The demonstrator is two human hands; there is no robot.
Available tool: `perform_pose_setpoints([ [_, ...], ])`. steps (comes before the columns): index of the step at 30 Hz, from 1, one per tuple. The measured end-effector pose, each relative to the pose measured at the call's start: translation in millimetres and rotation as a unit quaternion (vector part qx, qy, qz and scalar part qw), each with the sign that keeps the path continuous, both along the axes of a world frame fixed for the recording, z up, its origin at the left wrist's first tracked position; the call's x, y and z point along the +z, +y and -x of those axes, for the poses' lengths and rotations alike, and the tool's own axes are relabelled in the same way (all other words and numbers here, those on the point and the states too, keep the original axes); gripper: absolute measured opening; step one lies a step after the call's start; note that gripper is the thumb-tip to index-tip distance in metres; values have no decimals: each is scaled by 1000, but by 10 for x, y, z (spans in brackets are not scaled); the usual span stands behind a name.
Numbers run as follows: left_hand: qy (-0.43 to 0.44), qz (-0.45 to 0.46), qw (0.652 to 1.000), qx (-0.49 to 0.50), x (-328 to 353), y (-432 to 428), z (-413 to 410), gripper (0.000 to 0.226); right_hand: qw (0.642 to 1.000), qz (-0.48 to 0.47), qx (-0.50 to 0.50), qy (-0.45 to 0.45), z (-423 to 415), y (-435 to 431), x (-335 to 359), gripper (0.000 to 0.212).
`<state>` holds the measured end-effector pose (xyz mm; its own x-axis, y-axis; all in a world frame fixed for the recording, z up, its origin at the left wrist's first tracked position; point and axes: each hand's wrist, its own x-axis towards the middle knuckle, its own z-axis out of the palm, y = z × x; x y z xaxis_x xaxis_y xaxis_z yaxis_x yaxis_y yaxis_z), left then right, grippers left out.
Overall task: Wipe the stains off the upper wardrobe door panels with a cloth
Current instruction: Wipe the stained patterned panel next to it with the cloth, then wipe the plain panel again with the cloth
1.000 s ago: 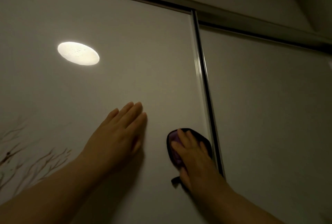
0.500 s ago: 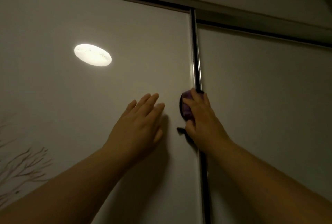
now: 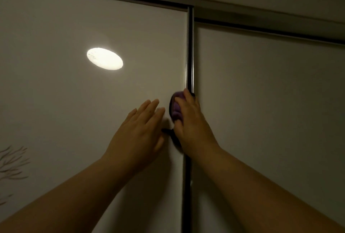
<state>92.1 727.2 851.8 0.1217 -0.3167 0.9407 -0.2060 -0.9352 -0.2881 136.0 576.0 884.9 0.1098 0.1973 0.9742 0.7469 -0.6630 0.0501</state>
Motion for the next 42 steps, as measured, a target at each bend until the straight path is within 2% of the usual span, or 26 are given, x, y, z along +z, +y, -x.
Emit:
perform_pose_setpoints([
  [3, -5, 25, 999, -24, -21, -85, -31, 66, 999, 0, 42, -4, -37, -32, -133, 55],
  [8, -17, 31, 998, -54, -46, -316, -163, 61, 986, 100, 126, -36, -80, -308, -723, 59],
  [11, -29, 37, 996, -73, 22, -461, -166, 56, 982, 118, 140, -36, -93, -671, -512, 58],
  [14, -46, 25, 995, -79, 138, -595, -123, 56, 993, 21, 85, -81, -223, -1037, 75, 54],
  [17, -41, 9, 997, -66, 231, -711, -92, 56, 998, -35, -40, -39, -387, -1214, 596, 55],
  [19, -28, 2, 998, -58, 253, -764, -91, 55, 991, -7, -136, 9, -495, -1186, 679, 59],
  [21, -29, -7, 998, -56, 249, -760, -102, 55, 988, 17, -152, 17, -544, -1053, 505, 61],
  [24, -40, -15, 998, -55, 226, -711, -120, 59, 986, 100, -126, -38, -534, -908, -64, 67],
  [26, -39, -19, 998, -41, 206, -698, -147, 59, 967, 182, -158, -80, -533, -984, -445, 65],
  [28, -36, -31, 998, -28, 178, -694, -191, 59, 953, 217, -184, -101, -585, -1176, -663, 61],
  [30, -33, -44, 998, -16, 156, -706, -220, 58, 957, 192, -200, -86, -645, -1407, -663, 59],
  [35, -28, -73, 997, -14, 130, -839, -263, 60, 973, -1, -229, -11, -695, -1688, -207, 58],
  [37, -27, -74, 997, -16, 139, -926, -285, 59, 975, -43, -215, 23, -662, -1563, -38, 57],
  [39, -27, -75, 997, -18, 149, -1023, -311, 58, 979, -47, -197, 22, -641, -1402, -21, 61],
  [42, -20, -76, 996, -34, 143, -1186, -337, 59, 989, 43, -144, 11, -605, -1324, -329, 78],
])
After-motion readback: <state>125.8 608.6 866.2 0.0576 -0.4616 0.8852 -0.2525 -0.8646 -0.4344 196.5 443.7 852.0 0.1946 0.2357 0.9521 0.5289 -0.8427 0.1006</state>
